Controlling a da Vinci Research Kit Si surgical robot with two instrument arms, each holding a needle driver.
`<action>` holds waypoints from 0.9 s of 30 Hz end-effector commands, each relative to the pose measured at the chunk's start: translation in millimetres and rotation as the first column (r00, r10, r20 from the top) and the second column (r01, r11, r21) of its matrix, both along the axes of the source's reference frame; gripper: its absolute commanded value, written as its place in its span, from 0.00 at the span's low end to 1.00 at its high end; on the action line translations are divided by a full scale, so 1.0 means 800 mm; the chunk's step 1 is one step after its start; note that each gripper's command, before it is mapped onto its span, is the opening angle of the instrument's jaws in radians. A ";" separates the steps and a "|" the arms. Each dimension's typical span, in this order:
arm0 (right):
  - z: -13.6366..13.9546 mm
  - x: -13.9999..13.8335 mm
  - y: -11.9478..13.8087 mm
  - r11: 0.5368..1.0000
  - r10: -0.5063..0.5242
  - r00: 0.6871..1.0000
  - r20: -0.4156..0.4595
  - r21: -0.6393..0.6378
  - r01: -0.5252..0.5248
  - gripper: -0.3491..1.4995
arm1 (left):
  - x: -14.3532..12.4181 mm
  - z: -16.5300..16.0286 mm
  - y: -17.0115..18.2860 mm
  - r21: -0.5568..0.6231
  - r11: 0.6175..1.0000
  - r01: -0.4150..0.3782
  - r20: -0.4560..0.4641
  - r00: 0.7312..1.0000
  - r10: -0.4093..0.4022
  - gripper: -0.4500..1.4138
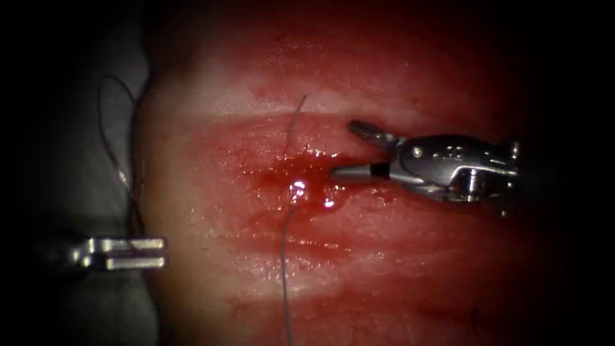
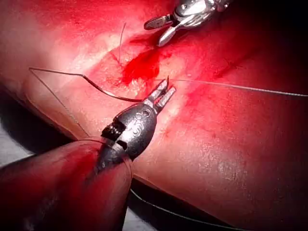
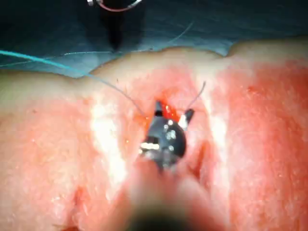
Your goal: Wound Closure
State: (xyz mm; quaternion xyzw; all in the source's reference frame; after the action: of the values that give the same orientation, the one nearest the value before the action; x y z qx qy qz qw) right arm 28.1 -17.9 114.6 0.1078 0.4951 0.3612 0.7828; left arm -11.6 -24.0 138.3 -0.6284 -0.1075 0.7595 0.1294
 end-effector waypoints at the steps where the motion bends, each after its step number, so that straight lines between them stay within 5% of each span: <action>1: 0.0028 0.0015 -0.0003 0.999 0.030 0.999 -0.044 0.033 -0.028 0.57 | -0.0006 0.0007 -0.0013 0.005 1.000 -0.001 0.000 1.000 0.001 0.00; 10: 0.0079 0.0024 0.0002 0.993 0.098 0.984 -0.146 0.087 -0.086 0.55 | -0.0006 0.0007 -0.0013 0.005 1.000 -0.001 0.001 1.000 0.001 0.00; 20: 0.0094 0.0044 0.0022 0.992 0.107 0.977 -0.187 0.093 -0.091 0.55 | -0.0008 0.0011 -0.0015 0.002 1.000 -0.002 0.001 1.000 0.002 0.00; 27: 0.0085 0.0072 0.0014 0.996 0.061 0.972 -0.227 0.080 -0.044 0.40 | -0.0008 0.0011 -0.0014 0.008 1.000 -0.001 0.002 1.000 0.001 0.00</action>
State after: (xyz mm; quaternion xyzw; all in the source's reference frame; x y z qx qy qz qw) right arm 33.5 -16.1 120.8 0.1453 0.5719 0.3755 0.7147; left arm -11.7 -24.0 138.6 -0.6285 -0.1080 0.7592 0.1300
